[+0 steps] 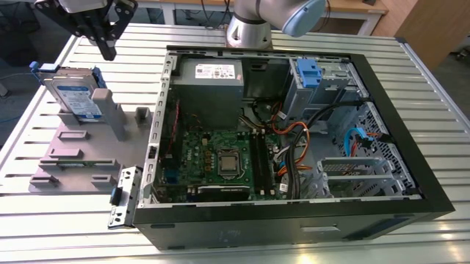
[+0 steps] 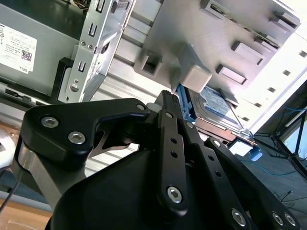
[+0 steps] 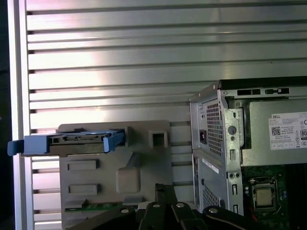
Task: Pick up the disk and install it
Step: 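Reach for the disk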
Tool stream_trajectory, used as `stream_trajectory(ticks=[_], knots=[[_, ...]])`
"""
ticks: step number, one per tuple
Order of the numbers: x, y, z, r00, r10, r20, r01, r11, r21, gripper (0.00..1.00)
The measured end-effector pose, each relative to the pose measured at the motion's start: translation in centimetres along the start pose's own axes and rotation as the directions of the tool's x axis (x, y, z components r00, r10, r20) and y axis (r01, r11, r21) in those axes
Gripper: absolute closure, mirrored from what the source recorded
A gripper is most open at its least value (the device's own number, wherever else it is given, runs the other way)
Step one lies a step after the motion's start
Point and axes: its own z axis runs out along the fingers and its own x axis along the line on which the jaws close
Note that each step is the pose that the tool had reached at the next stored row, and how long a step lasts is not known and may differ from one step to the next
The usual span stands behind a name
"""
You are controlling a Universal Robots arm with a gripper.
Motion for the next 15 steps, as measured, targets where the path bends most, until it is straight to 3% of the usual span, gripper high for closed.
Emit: stream_trajectory(ticks=[15], knots=[[0.43, -0.03, 0.0, 1.0, 0.0, 0.0, 0.0, 1.0, 0.0, 0.89]])
